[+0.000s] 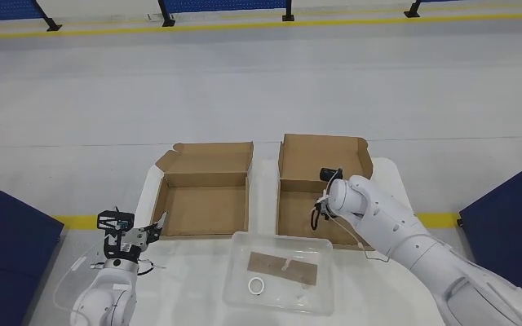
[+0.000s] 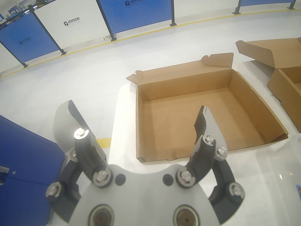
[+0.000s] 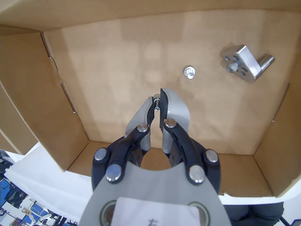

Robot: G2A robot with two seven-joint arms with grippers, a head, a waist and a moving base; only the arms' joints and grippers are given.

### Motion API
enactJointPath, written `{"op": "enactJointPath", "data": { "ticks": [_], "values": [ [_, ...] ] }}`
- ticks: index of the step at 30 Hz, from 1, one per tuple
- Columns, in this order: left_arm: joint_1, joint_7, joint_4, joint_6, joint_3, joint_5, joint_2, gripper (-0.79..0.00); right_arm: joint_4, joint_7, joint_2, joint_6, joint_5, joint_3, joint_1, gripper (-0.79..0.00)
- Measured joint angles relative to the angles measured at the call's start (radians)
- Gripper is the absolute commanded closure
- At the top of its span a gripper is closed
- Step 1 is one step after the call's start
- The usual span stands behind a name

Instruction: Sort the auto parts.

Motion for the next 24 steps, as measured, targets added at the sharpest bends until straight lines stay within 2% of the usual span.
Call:
{"op": "enactJointPath", "data": {
  "ticks": [6,17,22,24],
  "values": [
    [0.000,0.000,0.000,0.000,0.000,0.000,0.000,-0.785,0.015,0.002,-0.013,0.008,-0.019,-0.001,0.001,-0.003],
    [0.000,0.000,0.000,0.000,0.000,0.000,0.000,-0.785,0.030,0.014,-0.026,0.002,-0.041,0.014,-0.002,-0.157],
    [0.000,0.000,0.000,0.000,0.000,0.000,0.000,-0.785,0.021,0.023,-0.028,0.001,-0.051,0.028,-0.007,-0.197],
    [0.000,0.000,0.000,0.000,0.000,0.000,0.000,-0.785,0.014,0.027,-0.027,0.001,-0.057,0.033,-0.009,-0.265]
  ]
}}
